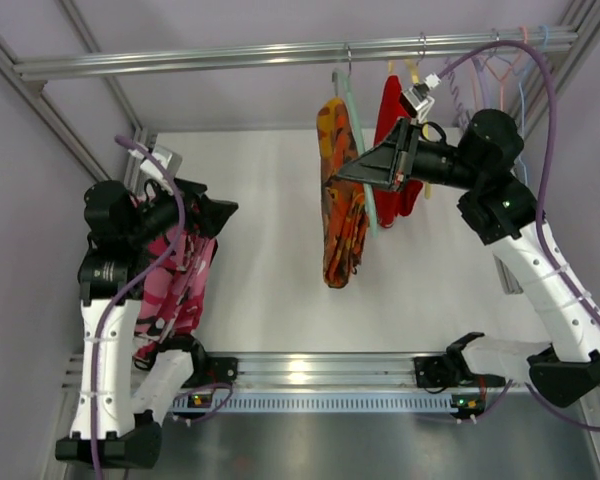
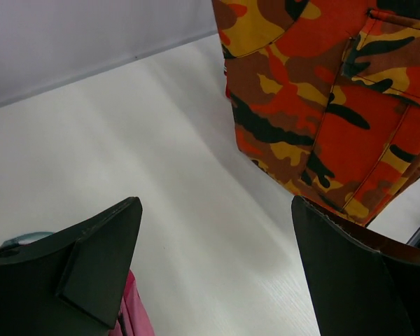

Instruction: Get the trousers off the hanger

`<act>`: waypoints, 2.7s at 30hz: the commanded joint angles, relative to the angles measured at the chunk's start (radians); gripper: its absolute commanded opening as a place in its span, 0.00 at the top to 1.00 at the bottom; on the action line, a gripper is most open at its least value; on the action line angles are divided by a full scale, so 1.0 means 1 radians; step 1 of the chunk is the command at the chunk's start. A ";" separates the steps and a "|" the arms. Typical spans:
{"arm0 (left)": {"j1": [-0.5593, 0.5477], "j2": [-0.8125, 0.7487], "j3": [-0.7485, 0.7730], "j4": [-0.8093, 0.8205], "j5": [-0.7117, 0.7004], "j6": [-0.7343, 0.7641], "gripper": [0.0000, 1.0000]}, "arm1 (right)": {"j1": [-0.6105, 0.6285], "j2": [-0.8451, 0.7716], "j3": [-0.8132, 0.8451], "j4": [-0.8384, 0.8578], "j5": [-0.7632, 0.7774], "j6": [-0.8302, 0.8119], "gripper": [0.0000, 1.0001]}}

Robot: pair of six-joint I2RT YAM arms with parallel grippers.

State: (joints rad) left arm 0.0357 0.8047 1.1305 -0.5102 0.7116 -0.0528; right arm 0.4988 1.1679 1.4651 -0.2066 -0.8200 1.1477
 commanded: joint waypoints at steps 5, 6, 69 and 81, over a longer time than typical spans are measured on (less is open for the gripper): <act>-0.252 0.143 0.153 0.144 -0.159 0.154 0.06 | 0.099 0.093 0.199 0.222 0.033 -0.088 1.00; -0.346 0.148 0.156 0.145 -0.188 0.181 0.05 | 0.110 0.102 0.210 0.219 0.039 -0.088 1.00; -0.863 0.298 0.213 0.354 -0.695 0.110 1.00 | 0.158 0.001 0.144 0.176 0.147 -0.149 1.00; -0.829 0.280 0.463 0.299 -0.663 0.208 1.00 | 0.098 -0.102 -0.135 0.122 0.108 -0.286 1.00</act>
State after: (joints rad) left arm -0.8165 1.1286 1.4536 -0.3710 0.0887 0.1272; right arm 0.6174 1.1122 1.3327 -0.1875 -0.6666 0.9607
